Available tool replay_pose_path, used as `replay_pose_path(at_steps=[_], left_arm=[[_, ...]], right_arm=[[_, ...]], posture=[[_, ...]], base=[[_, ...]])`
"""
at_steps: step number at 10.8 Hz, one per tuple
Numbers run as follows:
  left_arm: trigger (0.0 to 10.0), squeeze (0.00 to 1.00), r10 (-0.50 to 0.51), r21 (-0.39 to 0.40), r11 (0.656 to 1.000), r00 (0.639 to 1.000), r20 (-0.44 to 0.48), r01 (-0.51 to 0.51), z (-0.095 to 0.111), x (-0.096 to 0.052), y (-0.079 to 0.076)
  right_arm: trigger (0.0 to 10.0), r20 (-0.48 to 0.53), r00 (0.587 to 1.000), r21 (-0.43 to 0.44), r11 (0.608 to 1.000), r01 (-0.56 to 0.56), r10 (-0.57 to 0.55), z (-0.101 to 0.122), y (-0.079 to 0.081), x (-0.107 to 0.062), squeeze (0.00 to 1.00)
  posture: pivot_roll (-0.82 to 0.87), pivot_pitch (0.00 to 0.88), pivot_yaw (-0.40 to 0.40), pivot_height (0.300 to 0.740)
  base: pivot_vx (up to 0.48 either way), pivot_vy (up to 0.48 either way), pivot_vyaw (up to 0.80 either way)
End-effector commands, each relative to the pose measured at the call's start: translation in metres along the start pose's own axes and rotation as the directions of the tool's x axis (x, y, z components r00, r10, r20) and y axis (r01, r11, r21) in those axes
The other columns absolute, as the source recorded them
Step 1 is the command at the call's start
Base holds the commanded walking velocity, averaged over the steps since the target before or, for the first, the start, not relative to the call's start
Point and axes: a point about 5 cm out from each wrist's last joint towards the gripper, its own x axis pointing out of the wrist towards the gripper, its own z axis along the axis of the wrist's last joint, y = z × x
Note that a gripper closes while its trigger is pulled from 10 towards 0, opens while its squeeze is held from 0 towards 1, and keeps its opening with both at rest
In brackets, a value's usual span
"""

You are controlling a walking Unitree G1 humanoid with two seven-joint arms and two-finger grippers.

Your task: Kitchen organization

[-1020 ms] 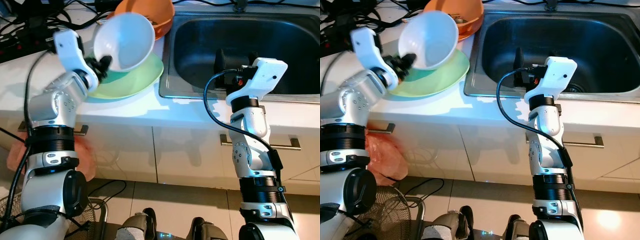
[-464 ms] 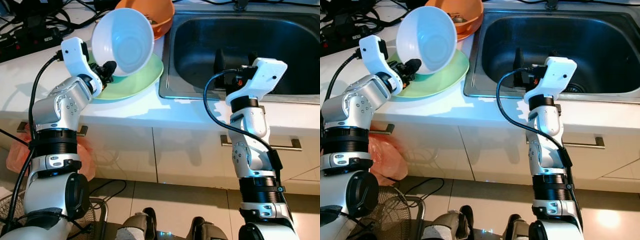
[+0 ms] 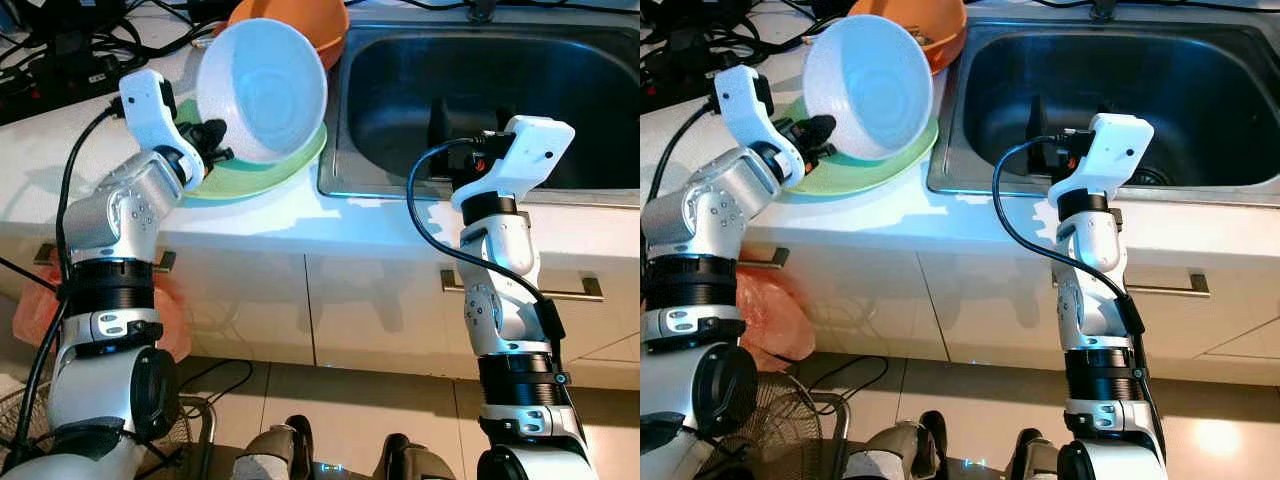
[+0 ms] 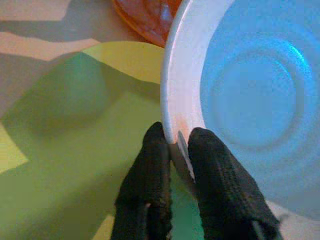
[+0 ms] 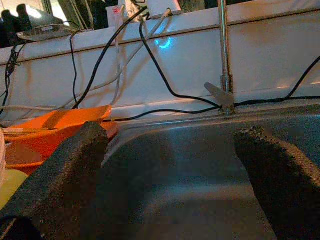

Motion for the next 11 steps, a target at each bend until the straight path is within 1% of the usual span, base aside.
replay_pose_path(at_steps=[1,4,7,8,9,10,11], left_arm=[[0.0,0.00,-0.010,0.006,1.000,1.000,0.018,0.010,0.002,-0.002,-0.001],[0.0,0.00,-0.048,-0.005,0.999,0.998,0.036,0.048,0.002,-0.004,-0.008],[0.0,0.00,-0.108,-0.020,0.994,0.988,0.109,0.111,0.009,-0.007,-0.017],[0.0,0.00,-0.121,-0.028,0.992,0.981,0.152,0.126,0.013,-0.008,-0.019],[0.0,0.00,-0.155,-0.041,0.985,0.961,0.231,0.168,0.022,-0.011,-0.024],[0.0,0.00,-0.226,-0.030,0.968,0.919,0.322,0.249,0.033,-0.016,-0.036],[10.0,0.00,-0.240,-0.031,0.963,0.903,0.357,0.268,0.036,-0.018,-0.039]], right_arm=[[10.0,-0.003,1.000,0.009,1.000,0.003,-0.003,-0.001,0.001,-0.001,0.00],[10.0,-0.006,1.000,0.010,1.000,0.002,-0.001,-0.001,0.001,0.000,0.00],[10.0,-0.007,1.000,0.013,1.000,0.003,-0.003,-0.002,0.000,0.000,0.00],[10.0,-0.006,1.000,0.012,1.000,0.005,-0.005,-0.002,0.000,0.000,0.00],[10.0,-0.006,1.000,0.012,1.000,0.006,-0.006,-0.001,0.000,-0.001,0.00],[10.0,-0.006,1.000,0.013,1.000,0.005,-0.005,-0.001,0.000,-0.001,0.00],[10.0,-0.007,1.000,0.013,1.000,0.005,-0.005,-0.002,0.000,-0.001,0.00]], posture=[[0.10,0.179,0.088,0.740],[0.11,0.180,0.084,0.740],[0.11,0.179,0.082,0.740],[0.10,0.179,0.081,0.740],[0.10,0.180,0.080,0.740],[0.10,0.181,0.079,0.740],[0.11,0.181,0.079,0.740]], base=[[0.000,0.000,0.00],[0.000,0.000,0.00],[0.000,0.000,0.00],[0.000,0.000,0.00],[0.000,0.000,0.00],[0.000,0.000,0.00],[0.000,0.000,0.00]])
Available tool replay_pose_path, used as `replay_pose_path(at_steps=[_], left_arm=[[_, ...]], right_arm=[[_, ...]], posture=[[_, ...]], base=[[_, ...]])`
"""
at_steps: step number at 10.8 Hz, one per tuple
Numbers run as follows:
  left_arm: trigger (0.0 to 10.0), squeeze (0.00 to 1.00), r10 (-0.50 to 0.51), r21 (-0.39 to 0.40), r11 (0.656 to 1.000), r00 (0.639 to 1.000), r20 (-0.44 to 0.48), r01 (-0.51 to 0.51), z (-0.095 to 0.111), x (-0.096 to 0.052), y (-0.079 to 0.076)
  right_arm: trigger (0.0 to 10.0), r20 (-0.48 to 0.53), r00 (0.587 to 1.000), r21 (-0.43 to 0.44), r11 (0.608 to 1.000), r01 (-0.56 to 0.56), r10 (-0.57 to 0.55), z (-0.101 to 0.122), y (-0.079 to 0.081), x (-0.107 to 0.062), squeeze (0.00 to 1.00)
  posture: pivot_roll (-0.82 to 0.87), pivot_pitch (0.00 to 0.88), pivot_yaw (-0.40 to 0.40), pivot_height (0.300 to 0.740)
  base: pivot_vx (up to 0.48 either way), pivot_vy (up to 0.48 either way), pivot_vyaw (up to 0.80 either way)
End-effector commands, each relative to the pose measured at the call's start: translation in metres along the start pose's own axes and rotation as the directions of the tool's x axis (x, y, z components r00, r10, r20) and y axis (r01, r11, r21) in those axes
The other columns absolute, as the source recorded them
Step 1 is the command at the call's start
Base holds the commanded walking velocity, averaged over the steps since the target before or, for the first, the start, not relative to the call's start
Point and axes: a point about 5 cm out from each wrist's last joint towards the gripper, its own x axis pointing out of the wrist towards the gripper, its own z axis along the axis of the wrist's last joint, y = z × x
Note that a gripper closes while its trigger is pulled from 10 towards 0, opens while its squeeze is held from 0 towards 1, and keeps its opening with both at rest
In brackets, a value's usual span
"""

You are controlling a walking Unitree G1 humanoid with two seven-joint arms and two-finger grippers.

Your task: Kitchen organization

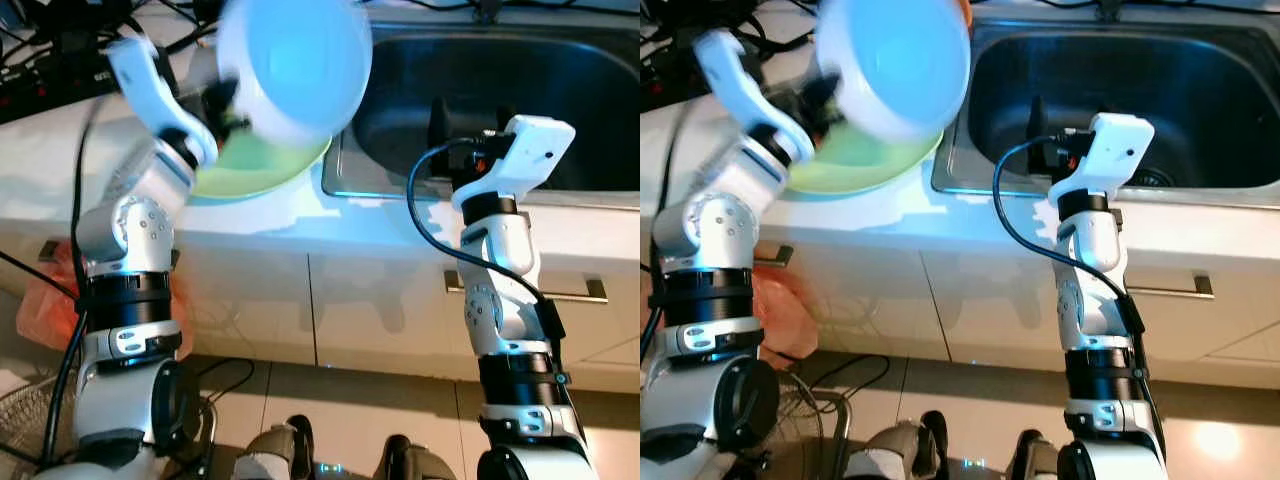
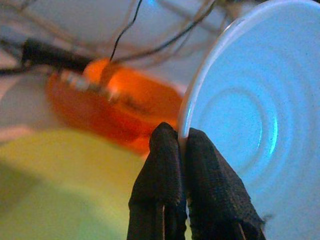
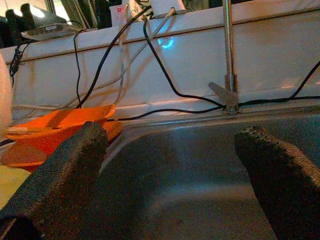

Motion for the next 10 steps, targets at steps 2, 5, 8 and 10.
replay_pose_path(at_steps=[2,5,8,10], left_arm=[[10.0,0.00,-0.047,-0.010,0.999,0.995,0.087,0.048,0.013,0.000,-0.004],[10.0,0.00,-0.082,0.024,0.996,0.993,0.080,0.080,0.008,0.001,-0.014],[10.0,0.00,-0.096,0.061,0.994,0.993,0.071,0.092,0.004,0.003,-0.023],[10.0,0.00,-0.110,0.083,0.991,0.992,0.053,0.106,-0.004,0.006,-0.030]], right_arm=[[10.0,-0.007,1.000,0.020,1.000,0.009,-0.009,-0.002,0.000,0.000,0.00],[10.0,0.021,0.999,0.220,0.975,0.023,-0.028,0.007,-0.003,0.001,0.00],[10.0,0.063,0.996,0.353,0.932,-0.086,0.068,0.017,0.007,0.000,0.00],[10.0,0.089,0.988,0.367,0.918,-0.151,0.127,0.022,0.016,-0.001,0.00]], posture=[[0.10,0.180,0.078,0.740],[0.10,0.178,0.080,0.740],[0.09,0.178,0.081,0.740],[0.09,0.172,0.083,0.740]], base=[[0.000,0.000,0.00],[0.000,0.000,0.00],[0.000,0.000,0.00],[0.000,0.000,0.00]])
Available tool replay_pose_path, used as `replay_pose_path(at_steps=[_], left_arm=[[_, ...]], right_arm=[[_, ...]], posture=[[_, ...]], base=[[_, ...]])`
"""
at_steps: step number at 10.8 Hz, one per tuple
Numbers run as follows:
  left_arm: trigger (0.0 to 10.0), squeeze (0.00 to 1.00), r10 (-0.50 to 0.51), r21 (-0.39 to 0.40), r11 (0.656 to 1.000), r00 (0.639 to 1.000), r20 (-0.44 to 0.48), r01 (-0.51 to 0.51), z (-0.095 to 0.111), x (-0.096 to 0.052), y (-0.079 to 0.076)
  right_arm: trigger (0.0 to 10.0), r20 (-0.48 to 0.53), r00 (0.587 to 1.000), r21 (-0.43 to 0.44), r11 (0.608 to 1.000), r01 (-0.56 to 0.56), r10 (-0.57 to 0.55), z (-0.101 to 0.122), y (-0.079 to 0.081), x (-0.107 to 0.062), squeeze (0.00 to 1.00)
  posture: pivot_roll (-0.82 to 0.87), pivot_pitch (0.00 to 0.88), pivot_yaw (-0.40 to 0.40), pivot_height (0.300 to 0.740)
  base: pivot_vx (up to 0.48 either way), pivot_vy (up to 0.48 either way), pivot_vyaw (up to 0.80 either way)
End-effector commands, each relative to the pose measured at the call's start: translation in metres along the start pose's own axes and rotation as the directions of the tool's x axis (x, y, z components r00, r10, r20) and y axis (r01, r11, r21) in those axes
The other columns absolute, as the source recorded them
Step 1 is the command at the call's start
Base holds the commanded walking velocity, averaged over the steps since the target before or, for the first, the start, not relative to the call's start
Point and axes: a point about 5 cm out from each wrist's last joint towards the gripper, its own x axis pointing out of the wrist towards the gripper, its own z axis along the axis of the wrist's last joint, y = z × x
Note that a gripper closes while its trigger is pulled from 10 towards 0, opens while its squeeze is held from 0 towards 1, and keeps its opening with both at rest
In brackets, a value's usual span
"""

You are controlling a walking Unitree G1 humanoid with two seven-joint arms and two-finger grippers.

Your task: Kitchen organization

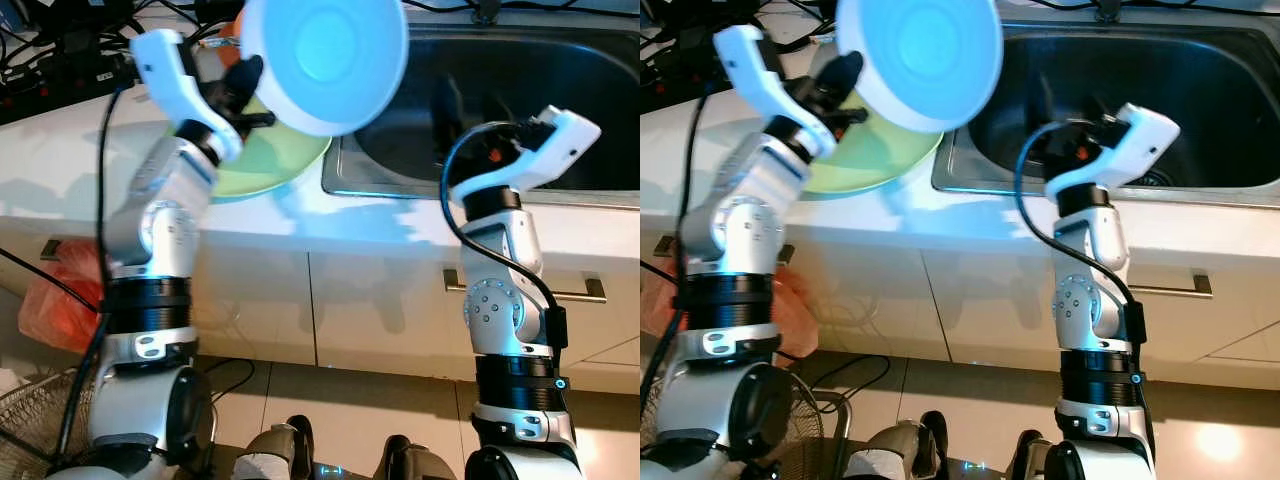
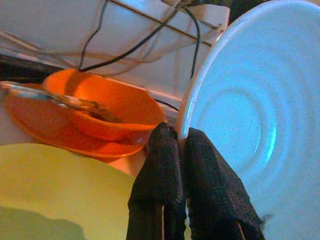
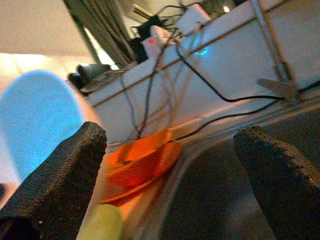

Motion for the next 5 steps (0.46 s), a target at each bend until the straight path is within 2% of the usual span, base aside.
replay_pose_path(at_steps=[1,3,5], left_arm=[[10.0,0.00,-0.029,0.041,0.999,0.998,0.048,0.027,0.009,0.001,-0.007],[10.0,0.00,-0.068,0.059,0.996,0.998,0.015,0.067,-0.003,0.004,-0.020],[10.0,0.00,-0.091,0.056,0.994,0.996,0.007,0.091,-0.008,0.006,-0.028]], right_arm=[[10.0,0.003,0.999,0.012,0.999,-0.037,0.037,0.002,0.006,-0.001,0.00],[10.0,-0.013,0.996,0.030,0.995,-0.092,0.093,0.001,0.012,-0.004,0.00],[10.0,-0.025,0.995,0.032,0.995,-0.097,0.098,-0.001,0.013,-0.005,0.00]], posture=[[0.08,0.168,0.083,0.740],[0.08,0.159,0.084,0.740],[0.08,0.158,0.083,0.740]], base=[[0.000,0.000,0.00],[0.000,0.000,0.00],[0.000,0.000,0.00]])
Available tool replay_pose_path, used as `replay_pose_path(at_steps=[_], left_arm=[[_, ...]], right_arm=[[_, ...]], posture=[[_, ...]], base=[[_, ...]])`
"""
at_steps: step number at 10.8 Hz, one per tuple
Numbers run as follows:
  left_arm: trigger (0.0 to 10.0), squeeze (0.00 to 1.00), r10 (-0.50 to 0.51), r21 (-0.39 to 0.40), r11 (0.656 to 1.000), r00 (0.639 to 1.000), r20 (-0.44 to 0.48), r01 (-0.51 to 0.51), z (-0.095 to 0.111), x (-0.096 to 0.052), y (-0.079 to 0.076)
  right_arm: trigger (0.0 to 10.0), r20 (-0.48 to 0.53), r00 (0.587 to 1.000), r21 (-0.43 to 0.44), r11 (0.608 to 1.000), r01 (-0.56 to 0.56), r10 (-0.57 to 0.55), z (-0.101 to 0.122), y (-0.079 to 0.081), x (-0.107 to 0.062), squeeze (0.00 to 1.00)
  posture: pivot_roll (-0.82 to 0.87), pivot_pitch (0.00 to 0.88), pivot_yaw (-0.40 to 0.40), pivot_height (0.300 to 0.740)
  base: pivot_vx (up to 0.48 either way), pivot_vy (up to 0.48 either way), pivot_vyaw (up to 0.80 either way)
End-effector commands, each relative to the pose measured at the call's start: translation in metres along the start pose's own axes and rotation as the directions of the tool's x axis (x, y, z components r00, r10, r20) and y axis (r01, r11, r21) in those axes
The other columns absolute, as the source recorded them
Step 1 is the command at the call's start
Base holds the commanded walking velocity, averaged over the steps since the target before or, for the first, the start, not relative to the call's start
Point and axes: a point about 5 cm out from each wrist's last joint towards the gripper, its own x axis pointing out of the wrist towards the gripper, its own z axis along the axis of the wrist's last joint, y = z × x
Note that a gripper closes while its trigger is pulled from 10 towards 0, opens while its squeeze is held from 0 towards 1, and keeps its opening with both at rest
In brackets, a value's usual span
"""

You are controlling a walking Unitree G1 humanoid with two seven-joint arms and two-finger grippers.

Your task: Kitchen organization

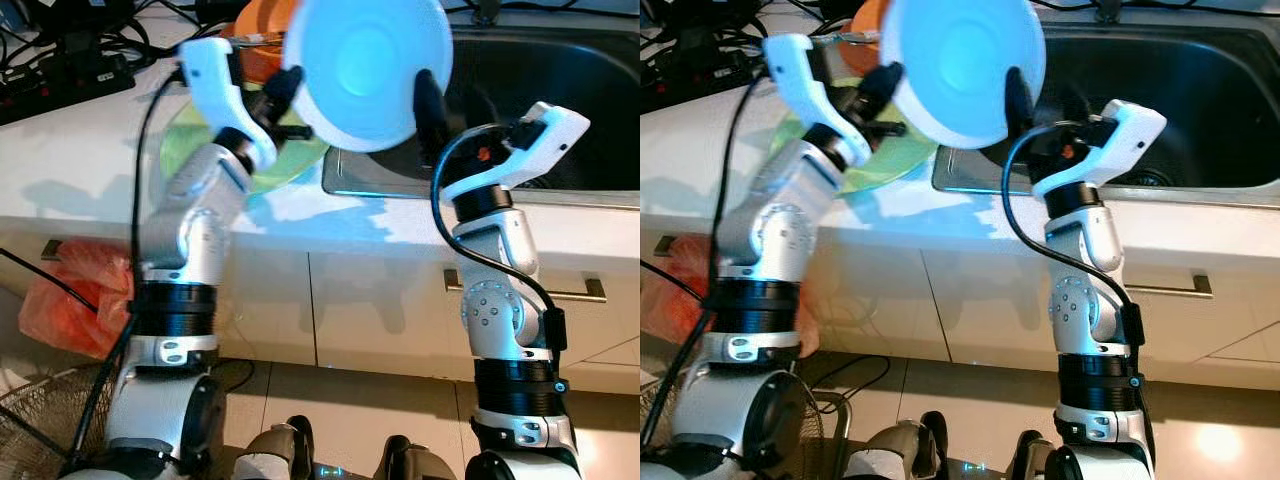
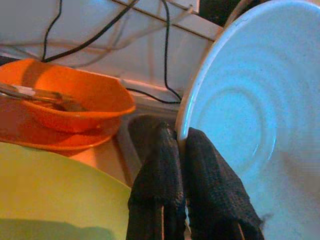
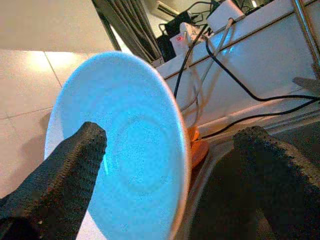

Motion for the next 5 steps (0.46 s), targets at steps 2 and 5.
replay_pose_path(at_steps=[2,5], left_arm=[[10.0,0.00,-0.036,0.014,0.999,0.998,0.049,0.036,0.006,0.000,-0.009],[10.0,0.00,-0.065,0.001,0.998,0.996,0.053,0.065,0.004,0.002,-0.015]], right_arm=[[10.0,-0.013,1.000,0.003,1.000,-0.018,0.018,-0.001,0.003,-0.004,0.00],[7.1,-0.023,1.000,0.008,1.000,-0.007,0.007,-0.003,0.002,-0.004,0.00]], posture=[[0.08,0.163,0.083,0.740],[0.08,0.173,0.083,0.740]], base=[[0.000,0.000,0.00],[0.000,0.000,0.00]])
